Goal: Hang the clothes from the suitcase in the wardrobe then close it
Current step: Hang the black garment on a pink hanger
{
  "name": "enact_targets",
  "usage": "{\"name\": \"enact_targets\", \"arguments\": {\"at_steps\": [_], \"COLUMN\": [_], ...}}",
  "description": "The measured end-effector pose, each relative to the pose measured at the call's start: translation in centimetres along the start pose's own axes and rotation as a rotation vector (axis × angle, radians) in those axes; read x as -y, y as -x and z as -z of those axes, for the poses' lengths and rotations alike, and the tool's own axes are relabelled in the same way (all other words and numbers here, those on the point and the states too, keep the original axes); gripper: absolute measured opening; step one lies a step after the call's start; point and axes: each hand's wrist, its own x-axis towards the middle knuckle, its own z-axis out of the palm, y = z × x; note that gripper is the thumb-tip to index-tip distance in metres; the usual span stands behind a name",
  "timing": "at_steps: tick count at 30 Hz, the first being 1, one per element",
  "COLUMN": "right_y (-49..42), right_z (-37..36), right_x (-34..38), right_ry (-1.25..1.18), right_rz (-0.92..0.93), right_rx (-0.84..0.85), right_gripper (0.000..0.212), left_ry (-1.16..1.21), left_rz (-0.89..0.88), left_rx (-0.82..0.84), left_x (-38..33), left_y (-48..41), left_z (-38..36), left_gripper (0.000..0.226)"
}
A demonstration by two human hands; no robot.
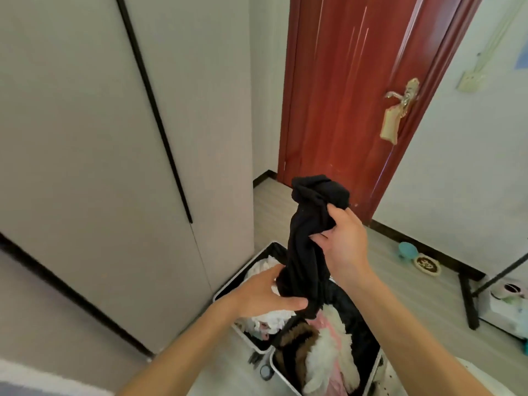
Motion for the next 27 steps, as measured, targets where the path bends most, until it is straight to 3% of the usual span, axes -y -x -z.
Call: {"name": "enact_targets", "arguments": {"at_steps": [5,7,12,16,20,24,27], "right_y": [7.3,10.1,19.2,27.5,33.1,36.5,37.9], "right_z": [-5.2,-7.4,-13.8,-19.9,-27.2,-33.7,-37.1], "right_x": [-1.2,-2.4,-5.8,-8.9,-12.4,-15.4,-17.6], "right_ry": [0.073,0.103,0.103,0.082,0.155,0.215,0.305], "right_rz": [-0.077,-0.126,-0.305,-0.352,-0.361,-0.364,-0.319], "right_rx": [0.162,0.188,0.342,0.524,0.642,0.695,0.736], "right_gripper": [0.024,0.023,0.027,0.031,0.027,0.018,0.014], "left_ry": [0.088,0.066,0.048,0.093,0.234,0.586,0.539], "left_rz": [0.060,0.093,0.233,0.368,0.443,0.627,0.806], "left_rx": [-0.081,-0.099,0.034,0.085,-0.199,-0.236,-0.315], "left_x": [0.9,1.8,7.1,13.4,19.3,23.7,25.9], "left_y": [10.7,15.8,28.7,39.8,51.0,61.3,66.1], "left_z": [3.7,4.9,6.7,8.4,12.4,16.1,16.2], "left_gripper": [0.038,0.041,0.009,0.039,0.059,0.058,0.075]}}
